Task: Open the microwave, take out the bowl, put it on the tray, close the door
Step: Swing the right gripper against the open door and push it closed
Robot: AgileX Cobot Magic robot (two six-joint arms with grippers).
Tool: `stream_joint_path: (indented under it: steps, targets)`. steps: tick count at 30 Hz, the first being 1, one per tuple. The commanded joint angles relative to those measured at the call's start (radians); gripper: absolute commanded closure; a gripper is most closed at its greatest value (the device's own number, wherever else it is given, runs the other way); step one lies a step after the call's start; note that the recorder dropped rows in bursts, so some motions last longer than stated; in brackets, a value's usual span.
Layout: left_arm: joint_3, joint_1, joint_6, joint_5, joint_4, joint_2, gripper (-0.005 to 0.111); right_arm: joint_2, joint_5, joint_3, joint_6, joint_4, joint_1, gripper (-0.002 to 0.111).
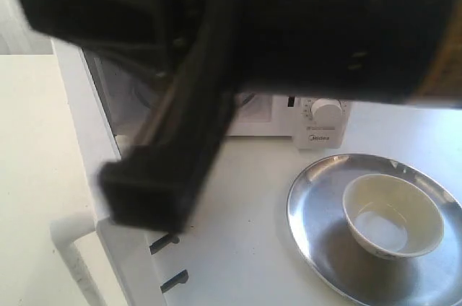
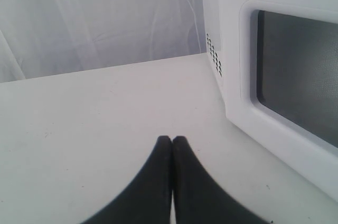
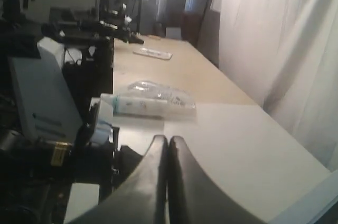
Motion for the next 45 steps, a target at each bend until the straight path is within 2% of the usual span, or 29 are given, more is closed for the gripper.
stream_joint_path:
  steps: [1,2,4,10,12,14,17,21,23,25,26,28,31,33,37,40,43,45]
  targets:
    - [-0.003,-0.001,0.0,-0.004,-0.008,-0.002,0.107,0.147,0.272,-0.065,0.01,-0.077,0.151,0.108]
    - [-0.003,-0.001,0.0,-0.004,-0.008,-0.002,0.107,0.209,0.41,-0.074,-0.005,-0.077,0.2,0.108]
    - [-0.003,-0.001,0.0,-0.004,-0.008,-0.002,0.107,0.264,0.542,-0.076,-0.023,-0.077,0.251,0.108]
    - [-0.003,-0.001,0.0,-0.004,-0.008,-0.002,0.107,0.322,0.786,-0.073,-0.139,-0.105,0.353,0.108]
    - [-0.003,-0.001,0.0,-0.004,-0.008,-0.002,0.107,0.345,0.874,-0.068,-0.226,-0.23,0.372,0.108]
    - [-0.003,-0.001,0.0,-0.004,-0.008,-0.002,0.107,0.373,0.976,-0.071,-0.224,-0.292,0.383,0.108]
    - [-0.003,-0.001,0.0,-0.004,-0.008,-0.002,0.107,0.397,1.113,-0.077,-0.233,-0.292,0.383,0.108]
    - [-0.003,-0.001,0.0,-0.004,-0.008,-0.002,0.107,0.425,1.369,-0.081,-0.362,-0.292,0.372,0.108]
    - [-0.003,-0.001,0.0,-0.004,-0.008,-0.002,0.107,0.43,1.466,-0.081,-0.411,-0.292,0.337,0.108]
    - [-0.003,-0.001,0.0,-0.004,-0.008,-0.002,0.107,0.43,1.556,-0.083,-0.431,-0.292,0.207,0.108]
    - [-0.003,-0.001,0.0,-0.004,-0.008,-0.002,0.107,0.43,1.567,-0.091,-0.415,-0.292,0.079,0.108]
    - [-0.003,-0.001,0.0,-0.004,-0.008,-0.002,0.107,0.43,1.571,-0.13,-0.285,-0.292,-0.109,0.108]
    - [-0.003,-0.001,0.0,-0.004,-0.008,-0.002,0.107,0.407,1.68,-0.153,-0.22,-0.292,-0.156,0.108]
    - [-0.003,-0.001,0.0,-0.004,-0.008,-0.002,0.107,0.381,1.676,-0.153,-0.215,-0.292,-0.141,0.108]
    - [-0.003,-0.001,0.0,-0.004,-0.008,-0.002,0.107,0.318,1.394,-0.153,-0.186,-0.268,-0.103,0.108]
    - [-0.003,-0.001,0.0,-0.004,-0.008,-0.002,0.107,0.313,1.143,-0.141,-0.341,-0.048,-0.08,0.108]
    - [-0.003,-0.001,0.0,-0.004,-0.008,-0.002,0.107,0.31,1.081,-0.113,-0.454,0.02,-0.034,0.108]
    - [-0.003,-0.001,0.0,-0.004,-0.008,-0.002,0.107,0.305,1.079,-0.103,-0.459,0.016,-0.004,0.108]
